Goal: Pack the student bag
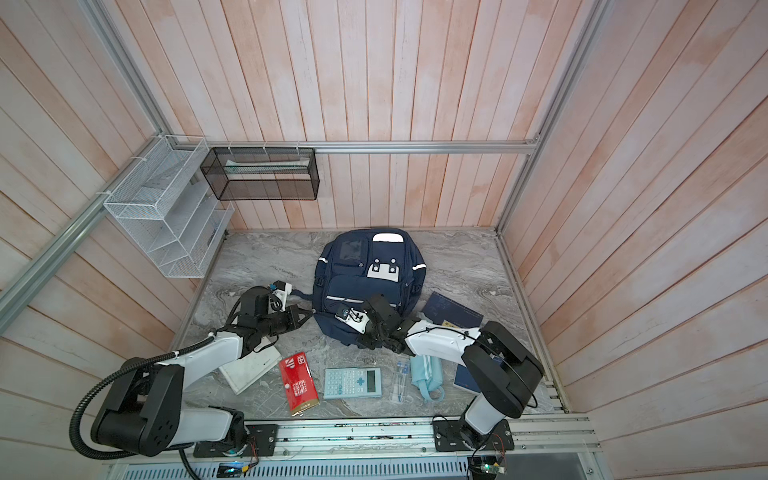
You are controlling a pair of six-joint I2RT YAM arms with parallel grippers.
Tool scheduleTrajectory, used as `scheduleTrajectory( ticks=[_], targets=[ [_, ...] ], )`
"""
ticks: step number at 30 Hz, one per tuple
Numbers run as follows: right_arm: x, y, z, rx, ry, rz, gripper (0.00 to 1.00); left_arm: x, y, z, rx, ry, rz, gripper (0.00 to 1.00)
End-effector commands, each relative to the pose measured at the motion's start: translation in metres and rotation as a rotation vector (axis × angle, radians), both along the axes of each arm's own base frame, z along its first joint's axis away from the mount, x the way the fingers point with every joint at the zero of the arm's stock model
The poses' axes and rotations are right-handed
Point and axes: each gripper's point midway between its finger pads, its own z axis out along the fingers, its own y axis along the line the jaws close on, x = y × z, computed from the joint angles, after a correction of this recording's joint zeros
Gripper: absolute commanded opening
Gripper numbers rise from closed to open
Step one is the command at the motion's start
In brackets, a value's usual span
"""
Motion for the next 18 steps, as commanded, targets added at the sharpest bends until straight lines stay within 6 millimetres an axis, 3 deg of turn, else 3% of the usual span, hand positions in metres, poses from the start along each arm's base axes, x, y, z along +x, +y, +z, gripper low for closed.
scheduleTrajectory(
  ticks=[1,5,6,9,12,15,18],
  targets=[
    [0.03,-0.07,-0.02,-0.152,0.001,-0.221,0.0,0.02,0.025,0.021,0.11,-0.125,0.145,0.0],
    [0.058,-0.09,-0.024,-0.205,-0.052,-0.328,0.01,-0.025,-0.016,0.026,0.086,-0.11,0.046,0.0],
    [0.065,-0.099,-0.026,-0.219,-0.059,-0.366,0.08,-0.036,-0.021,0.027,0.058,-0.102,0.037,0.0],
    [0.074,-0.108,-0.019,-0.201,-0.083,-0.423,0.46,-0.06,-0.032,0.025,0.014,-0.091,0.016,0.0],
    [0.058,-0.082,0.009,-0.075,-0.115,-0.333,0.61,-0.064,-0.04,0.019,0.016,-0.084,-0.01,0.0],
    [0.026,-0.041,0.038,0.086,-0.116,-0.15,0.62,-0.056,-0.045,0.019,0.029,-0.089,-0.025,0.0],
    [-0.007,-0.002,0.047,0.166,-0.095,0.023,0.62,-0.048,-0.051,0.027,0.017,-0.108,-0.033,0.0]
  ],
)
